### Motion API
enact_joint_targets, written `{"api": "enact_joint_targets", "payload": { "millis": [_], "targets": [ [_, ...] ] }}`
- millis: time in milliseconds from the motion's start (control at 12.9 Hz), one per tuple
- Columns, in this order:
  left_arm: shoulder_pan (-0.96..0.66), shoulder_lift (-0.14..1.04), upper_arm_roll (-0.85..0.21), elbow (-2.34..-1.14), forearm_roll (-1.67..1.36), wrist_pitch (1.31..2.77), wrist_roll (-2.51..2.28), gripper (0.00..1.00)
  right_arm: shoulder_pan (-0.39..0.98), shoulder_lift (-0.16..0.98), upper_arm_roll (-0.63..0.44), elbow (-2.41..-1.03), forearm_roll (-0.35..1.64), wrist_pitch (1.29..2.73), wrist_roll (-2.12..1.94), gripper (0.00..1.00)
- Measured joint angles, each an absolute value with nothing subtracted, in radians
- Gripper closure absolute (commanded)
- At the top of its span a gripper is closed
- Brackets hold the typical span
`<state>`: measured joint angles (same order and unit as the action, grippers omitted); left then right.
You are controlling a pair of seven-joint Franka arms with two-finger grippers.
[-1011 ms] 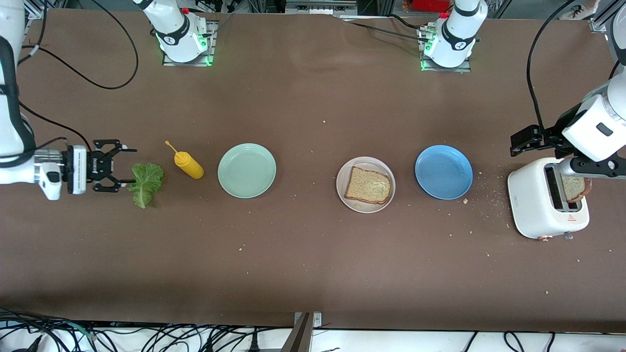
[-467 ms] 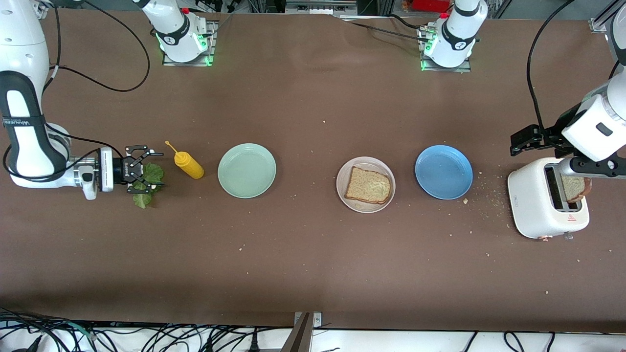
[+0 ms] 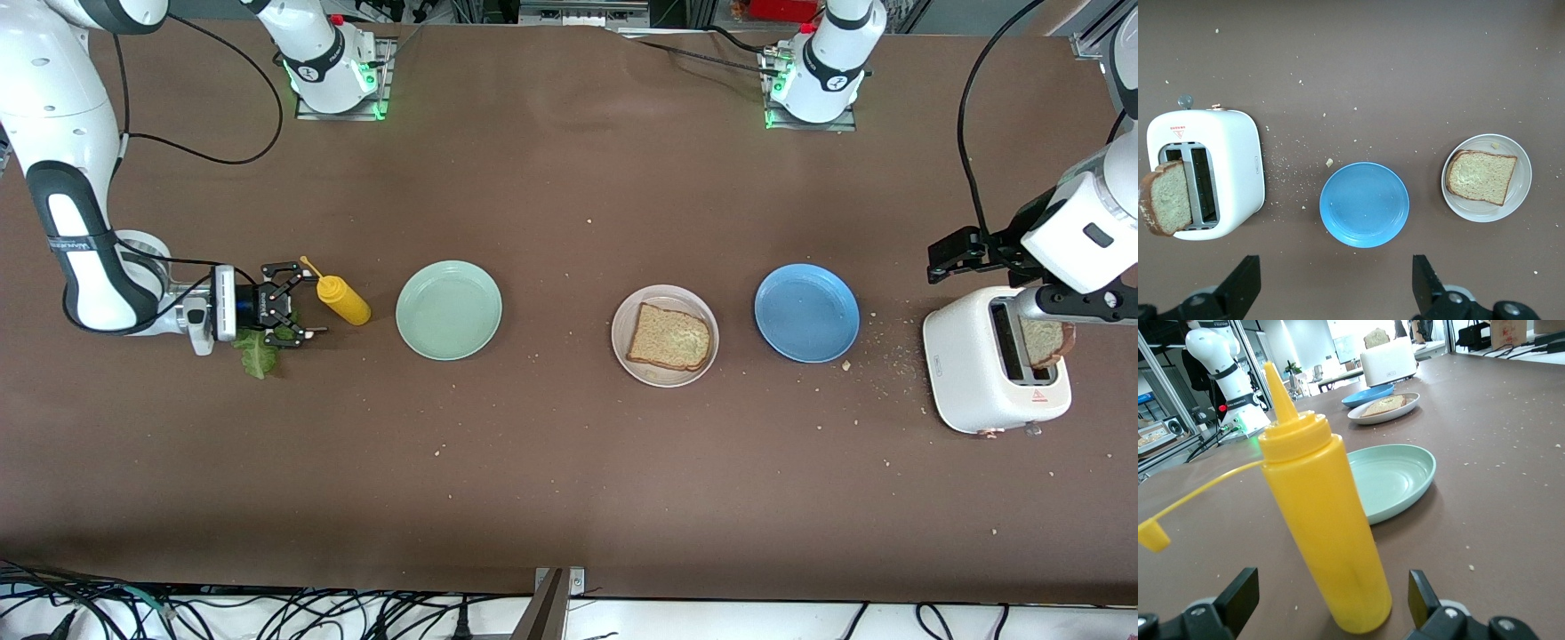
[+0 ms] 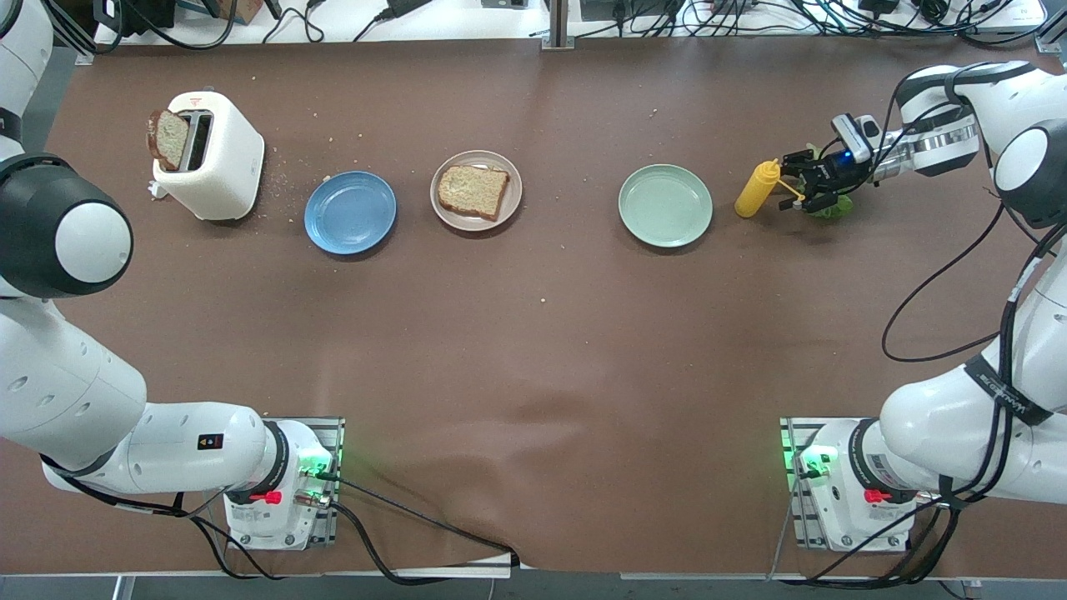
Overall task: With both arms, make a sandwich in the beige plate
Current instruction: 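Close the right gripper on the mustard bottle and lift it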
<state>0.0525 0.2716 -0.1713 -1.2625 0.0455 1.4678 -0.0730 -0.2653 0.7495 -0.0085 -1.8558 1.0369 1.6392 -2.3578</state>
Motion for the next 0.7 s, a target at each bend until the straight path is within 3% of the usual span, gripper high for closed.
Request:
{"api": "enact_joint_targets", "payload": {
  "millis": [311, 389, 467, 545, 622, 700],
  "targets": [
    [0.053, 0.272, -0.171, -1.262, 0.046, 1.468, -0.073, 0.00, -0.235, 0.750, -0.004, -1.887, 1.101, 1.639, -2.400, 0.01],
    [0.052, 0.272, -0.171, -1.262, 0.046, 1.468, -0.073, 0.00, -0.224, 0.751, -0.004, -1.891, 1.121, 1.639, -2.410, 0.11],
    [0.053, 0.272, -0.171, -1.262, 0.046, 1.468, -0.073, 0.00, -0.214, 0.753, -0.004, -1.893, 1.135, 1.640, -2.414, 0.40],
    [0.052, 0.272, -0.171, -1.262, 0.046, 1.468, -0.073, 0.00, -0.206, 0.753, -0.004, -1.893, 1.148, 1.643, -2.417, 0.76],
    [0.052, 0.272, -0.171, -1.262, 0.046, 1.468, -0.073, 0.00, -0.200, 0.753, -0.004, -1.893, 1.156, 1.648, -2.427, 1.00],
    [0.052, 0.272, -0.171, -1.262, 0.046, 1.468, -0.073, 0.00, -0.197, 0.753, -0.004, -1.893, 1.158, 1.660, -2.447, 1.00]
  ]
}}
